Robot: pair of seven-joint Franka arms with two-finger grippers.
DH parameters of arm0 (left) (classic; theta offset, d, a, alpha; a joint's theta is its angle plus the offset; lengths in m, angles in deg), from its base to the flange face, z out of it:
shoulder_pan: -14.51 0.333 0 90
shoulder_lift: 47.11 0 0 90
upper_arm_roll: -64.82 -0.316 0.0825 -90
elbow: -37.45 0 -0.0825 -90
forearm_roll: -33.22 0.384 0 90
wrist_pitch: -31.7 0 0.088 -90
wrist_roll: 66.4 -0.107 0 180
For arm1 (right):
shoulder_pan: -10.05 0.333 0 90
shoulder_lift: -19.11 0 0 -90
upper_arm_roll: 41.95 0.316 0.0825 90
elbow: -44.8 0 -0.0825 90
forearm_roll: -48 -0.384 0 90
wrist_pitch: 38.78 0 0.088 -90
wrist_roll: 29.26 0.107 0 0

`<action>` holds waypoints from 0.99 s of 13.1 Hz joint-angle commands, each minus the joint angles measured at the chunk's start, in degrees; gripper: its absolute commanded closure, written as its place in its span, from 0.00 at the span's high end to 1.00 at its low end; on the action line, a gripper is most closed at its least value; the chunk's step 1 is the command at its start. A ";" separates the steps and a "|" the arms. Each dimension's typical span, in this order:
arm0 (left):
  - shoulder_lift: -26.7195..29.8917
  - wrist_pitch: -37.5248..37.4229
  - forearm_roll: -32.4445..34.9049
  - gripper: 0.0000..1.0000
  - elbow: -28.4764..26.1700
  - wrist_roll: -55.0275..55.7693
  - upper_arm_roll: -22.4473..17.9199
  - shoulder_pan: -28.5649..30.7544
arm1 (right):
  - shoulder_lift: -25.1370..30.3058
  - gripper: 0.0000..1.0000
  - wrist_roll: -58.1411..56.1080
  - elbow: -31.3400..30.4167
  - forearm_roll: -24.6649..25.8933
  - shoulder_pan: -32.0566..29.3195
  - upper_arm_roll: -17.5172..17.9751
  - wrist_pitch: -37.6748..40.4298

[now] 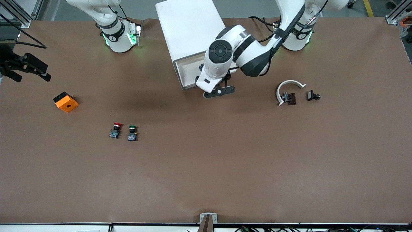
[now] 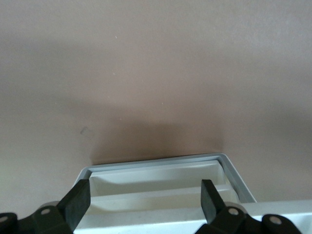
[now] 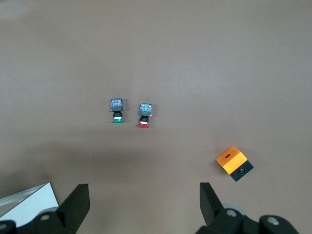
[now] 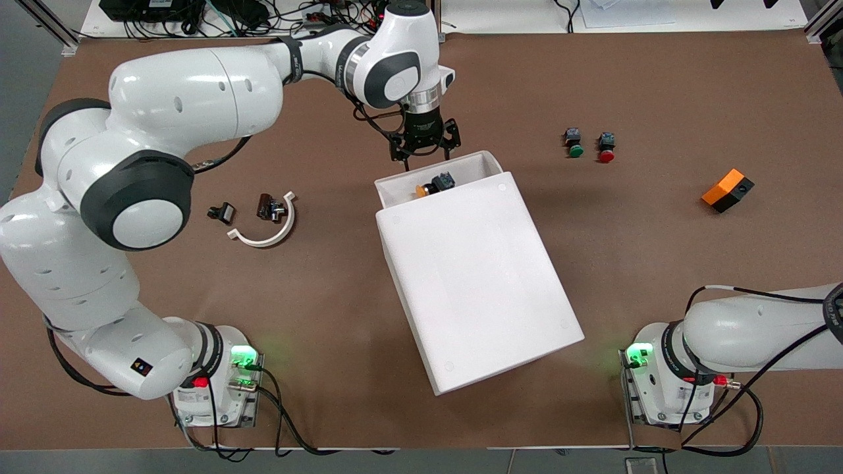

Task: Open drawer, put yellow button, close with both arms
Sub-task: 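Push the drawer closed into the cabinet with the left gripper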

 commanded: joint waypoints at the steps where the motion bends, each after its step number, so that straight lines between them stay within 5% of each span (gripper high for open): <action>1: -0.03 0.45 -2.52 1.00 -0.16 0.77 0.36 -1.91 | -0.15 1.00 -0.23 0.95 0.56 -0.62 0.42 0.77; 13: -0.03 -0.61 -9.64 1.00 -2.36 8.41 2.73 -4.37 | -0.15 1.00 -0.23 0.95 0.47 -0.18 0.59 0.68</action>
